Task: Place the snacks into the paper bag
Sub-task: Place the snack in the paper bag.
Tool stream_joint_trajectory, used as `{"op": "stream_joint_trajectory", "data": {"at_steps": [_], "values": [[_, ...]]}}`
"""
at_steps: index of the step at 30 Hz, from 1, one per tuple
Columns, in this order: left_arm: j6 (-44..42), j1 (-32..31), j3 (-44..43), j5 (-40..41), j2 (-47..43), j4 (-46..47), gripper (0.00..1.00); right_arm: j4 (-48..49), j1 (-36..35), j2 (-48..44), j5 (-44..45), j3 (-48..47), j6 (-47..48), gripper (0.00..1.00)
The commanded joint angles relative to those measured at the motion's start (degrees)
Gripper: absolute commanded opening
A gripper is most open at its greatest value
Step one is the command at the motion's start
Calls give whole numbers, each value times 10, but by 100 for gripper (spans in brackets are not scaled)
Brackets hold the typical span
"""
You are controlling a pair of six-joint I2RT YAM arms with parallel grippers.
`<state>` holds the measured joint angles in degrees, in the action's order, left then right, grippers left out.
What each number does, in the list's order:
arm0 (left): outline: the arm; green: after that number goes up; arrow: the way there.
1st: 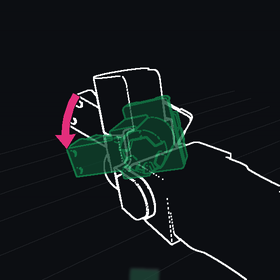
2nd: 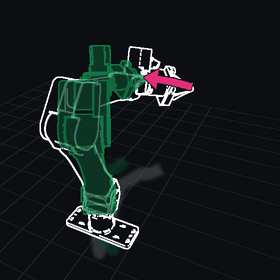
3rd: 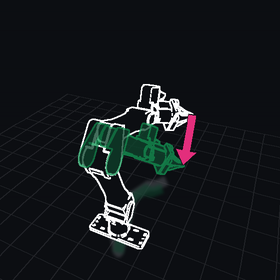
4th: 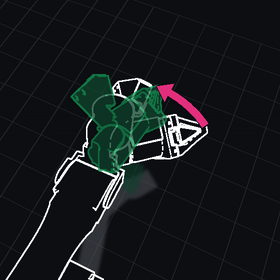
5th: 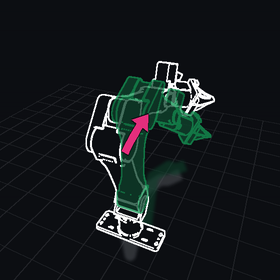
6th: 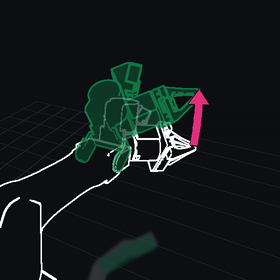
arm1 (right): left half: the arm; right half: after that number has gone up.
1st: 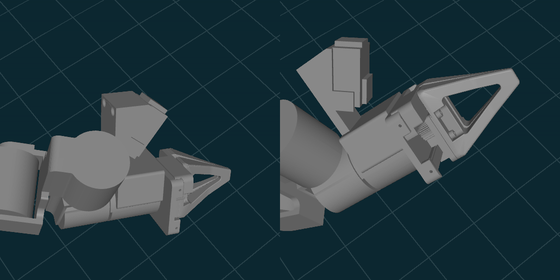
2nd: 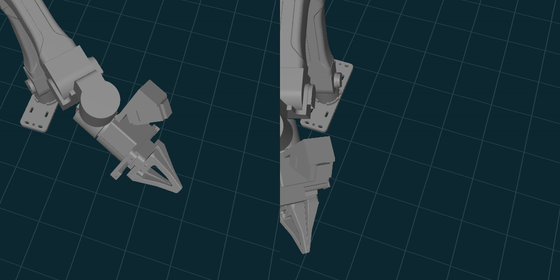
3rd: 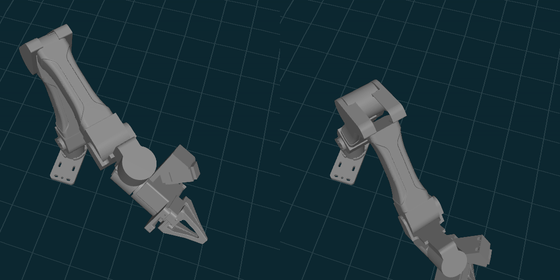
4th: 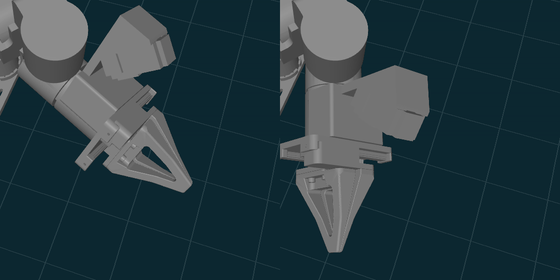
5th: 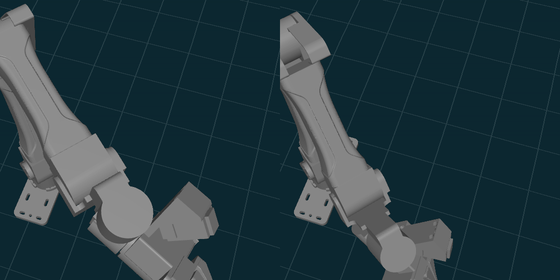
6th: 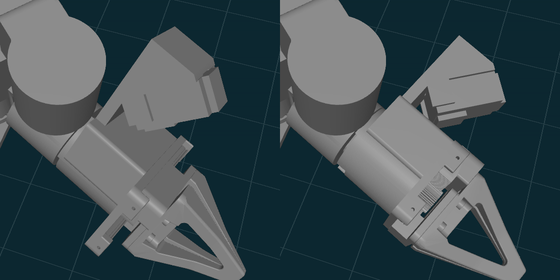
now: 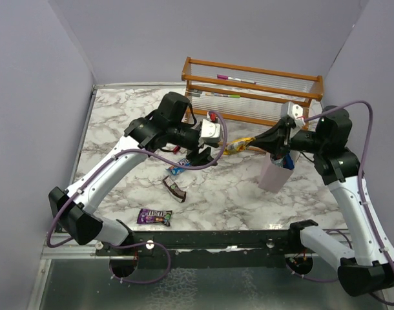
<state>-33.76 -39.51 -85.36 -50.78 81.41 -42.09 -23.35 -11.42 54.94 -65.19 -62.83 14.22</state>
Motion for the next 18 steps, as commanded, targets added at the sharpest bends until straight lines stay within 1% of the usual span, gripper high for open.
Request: {"op": "stream_joint_trajectory", "data": {"at_steps": [1,3,7,13,18], "values": [[-17,0,7,73,-27,5,61,-55,29,-43,123,-53,22,1],[-16,-1,9,111,-31,14,64,-88,40,-56,171,-75,37,1],[-7,0,12,177,-36,30,72,-156,64,-81,231,-118,69,1],[4,-1,18,208,-37,41,78,-210,115,-115,313,-157,89,1],[5,-1,28,229,-40,50,82,-236,148,-133,397,-169,99,1]]}}
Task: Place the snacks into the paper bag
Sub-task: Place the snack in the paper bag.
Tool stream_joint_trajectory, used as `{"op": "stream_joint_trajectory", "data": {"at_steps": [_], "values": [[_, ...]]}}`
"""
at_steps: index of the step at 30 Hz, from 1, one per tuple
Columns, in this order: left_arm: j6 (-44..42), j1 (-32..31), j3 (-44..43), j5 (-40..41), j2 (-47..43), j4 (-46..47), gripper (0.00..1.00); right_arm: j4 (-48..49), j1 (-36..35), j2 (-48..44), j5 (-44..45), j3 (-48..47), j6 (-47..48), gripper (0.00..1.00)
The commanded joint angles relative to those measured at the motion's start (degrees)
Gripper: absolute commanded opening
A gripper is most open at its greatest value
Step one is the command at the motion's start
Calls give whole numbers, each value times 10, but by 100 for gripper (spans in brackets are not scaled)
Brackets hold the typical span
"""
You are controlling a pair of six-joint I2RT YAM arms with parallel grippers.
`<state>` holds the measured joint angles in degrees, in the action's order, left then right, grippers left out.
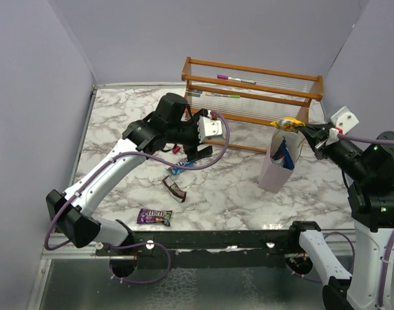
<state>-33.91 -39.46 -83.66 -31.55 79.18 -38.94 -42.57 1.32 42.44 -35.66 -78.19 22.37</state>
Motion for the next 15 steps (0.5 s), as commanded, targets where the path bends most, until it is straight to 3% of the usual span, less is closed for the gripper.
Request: {"op": "stream_joint_trajectory", "data": {"at_steps": [1,10,15], "values": [[7,0,13,40,-19,20,83,-49,26,-9,114,-19,18,1],[10,-1,17,43,-19,27,83,-75,41,18,199,-30,29,1],[11,-2,18,44,-19,28,83,-117,41,76,143,-51,49,1]]}}
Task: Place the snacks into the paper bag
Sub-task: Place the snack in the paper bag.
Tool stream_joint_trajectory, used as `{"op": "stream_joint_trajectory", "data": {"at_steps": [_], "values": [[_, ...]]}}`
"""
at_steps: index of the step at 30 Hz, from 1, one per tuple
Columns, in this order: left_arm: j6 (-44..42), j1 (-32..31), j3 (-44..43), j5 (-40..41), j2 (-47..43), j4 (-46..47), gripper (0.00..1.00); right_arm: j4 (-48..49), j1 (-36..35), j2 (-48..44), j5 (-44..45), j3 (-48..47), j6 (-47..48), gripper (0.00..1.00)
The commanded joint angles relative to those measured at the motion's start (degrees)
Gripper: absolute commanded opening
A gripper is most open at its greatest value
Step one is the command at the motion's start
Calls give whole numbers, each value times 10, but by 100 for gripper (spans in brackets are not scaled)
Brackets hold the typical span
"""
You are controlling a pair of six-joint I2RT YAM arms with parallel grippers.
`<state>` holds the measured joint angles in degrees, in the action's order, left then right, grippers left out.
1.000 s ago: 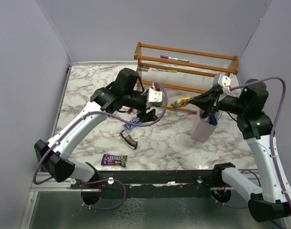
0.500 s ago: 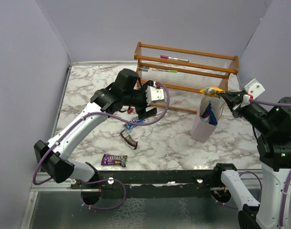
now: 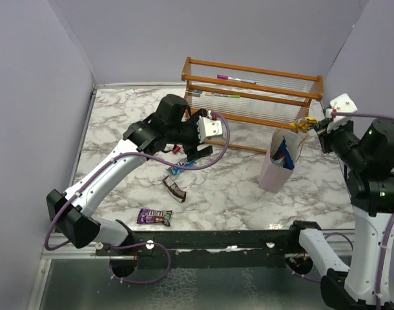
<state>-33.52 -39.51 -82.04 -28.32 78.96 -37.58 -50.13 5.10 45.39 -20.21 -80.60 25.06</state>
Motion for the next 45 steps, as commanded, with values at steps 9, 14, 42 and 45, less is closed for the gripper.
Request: {"op": "stream_joint_trajectory", "data": {"at_steps": [9,14,42,45], "values": [[6,-1,6,11,-20,15,83,-83,3,111,7,-52,91,1],[7,-1,5,10,-17,15,83,-137,3,158,-33,-75,130,1],[1,-1,15,5,-15,15,83,-228,3,247,-88,-87,384,1],[0,-1,15,5,-14,15,83,-244,3,256,-96,-95,412,1]]}}
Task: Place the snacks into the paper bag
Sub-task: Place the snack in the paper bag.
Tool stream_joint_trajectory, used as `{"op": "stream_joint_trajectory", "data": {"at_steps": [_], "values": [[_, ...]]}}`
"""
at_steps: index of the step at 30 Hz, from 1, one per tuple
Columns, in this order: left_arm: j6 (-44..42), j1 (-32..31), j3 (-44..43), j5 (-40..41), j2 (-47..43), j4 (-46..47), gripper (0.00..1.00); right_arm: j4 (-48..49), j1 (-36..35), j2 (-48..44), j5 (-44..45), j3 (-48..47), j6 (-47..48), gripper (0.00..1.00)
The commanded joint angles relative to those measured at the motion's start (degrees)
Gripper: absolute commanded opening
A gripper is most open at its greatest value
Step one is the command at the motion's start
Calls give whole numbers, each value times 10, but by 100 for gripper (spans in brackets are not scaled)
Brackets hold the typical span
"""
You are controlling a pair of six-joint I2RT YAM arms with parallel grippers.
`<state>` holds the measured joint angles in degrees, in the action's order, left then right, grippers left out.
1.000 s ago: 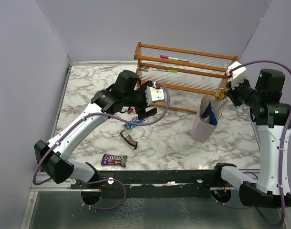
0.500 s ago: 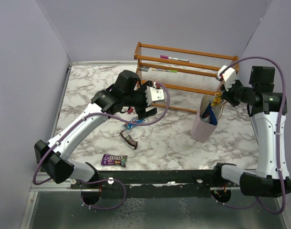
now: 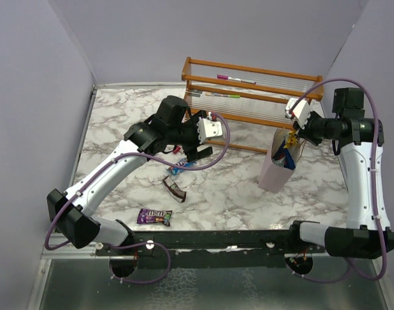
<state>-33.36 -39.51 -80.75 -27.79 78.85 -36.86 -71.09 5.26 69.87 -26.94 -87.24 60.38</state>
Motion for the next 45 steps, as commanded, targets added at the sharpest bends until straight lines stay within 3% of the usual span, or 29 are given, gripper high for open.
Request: {"op": "stream_joint_trajectory", "data": {"at_steps": [1,21,45], "values": [[-1,-1,2,0,-13,7,83,-36,2,14,-26,-30,66,1],[-6,-1,2,0,-11,4,83,-41,2,41,-31,-86,110,1],[-7,-1,-3,-2,-6,0,83,-79,1,37,-3,-40,191,1]]}}
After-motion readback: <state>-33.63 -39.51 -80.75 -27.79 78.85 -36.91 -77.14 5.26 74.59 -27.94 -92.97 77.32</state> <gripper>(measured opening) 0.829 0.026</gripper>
